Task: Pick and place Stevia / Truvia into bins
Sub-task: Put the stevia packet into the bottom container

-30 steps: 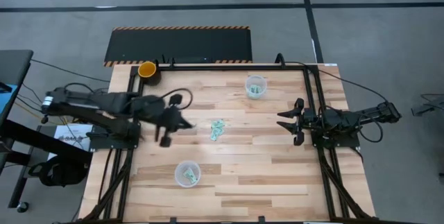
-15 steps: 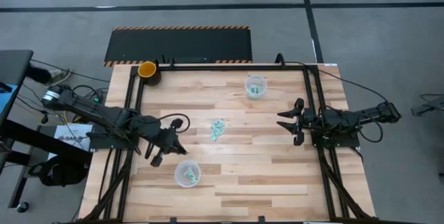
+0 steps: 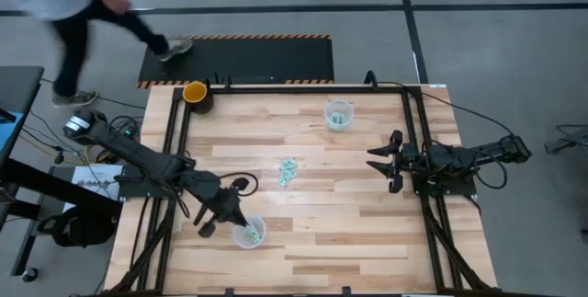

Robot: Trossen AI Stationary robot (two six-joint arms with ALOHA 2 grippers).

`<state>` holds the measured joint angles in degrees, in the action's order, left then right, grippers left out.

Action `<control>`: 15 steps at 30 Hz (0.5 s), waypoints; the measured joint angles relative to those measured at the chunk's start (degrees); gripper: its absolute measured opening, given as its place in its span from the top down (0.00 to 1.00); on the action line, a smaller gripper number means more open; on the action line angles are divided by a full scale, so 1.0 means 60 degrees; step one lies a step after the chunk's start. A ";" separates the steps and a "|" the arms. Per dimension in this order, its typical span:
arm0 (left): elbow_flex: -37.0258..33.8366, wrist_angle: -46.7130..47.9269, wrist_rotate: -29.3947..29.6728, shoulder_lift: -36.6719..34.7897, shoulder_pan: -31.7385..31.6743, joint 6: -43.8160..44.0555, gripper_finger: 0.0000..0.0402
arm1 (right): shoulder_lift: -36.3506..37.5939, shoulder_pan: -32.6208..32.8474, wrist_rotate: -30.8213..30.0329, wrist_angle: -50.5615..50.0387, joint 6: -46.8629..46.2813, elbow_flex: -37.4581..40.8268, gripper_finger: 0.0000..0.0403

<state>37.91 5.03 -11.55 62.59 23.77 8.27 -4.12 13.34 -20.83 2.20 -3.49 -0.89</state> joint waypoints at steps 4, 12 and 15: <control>0.0000 -0.0237 0.0004 0.0562 -0.0004 -0.0006 1.00 | 0.0000 0.0004 0.0002 0.0000 0.0001 0.0000 0.60; 0.0000 -0.0592 0.0322 0.0812 -0.0004 0.0104 0.98 | 0.0000 0.0002 -0.0001 0.0000 0.0001 0.0000 0.60; 0.0000 -0.0548 0.0824 0.0809 -0.0026 0.0277 0.93 | 0.0000 0.0004 -0.0002 0.0000 0.0003 0.0000 0.60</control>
<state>37.91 1.74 -6.61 67.44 23.62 9.93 -4.12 13.37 -20.84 2.20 -3.47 -0.89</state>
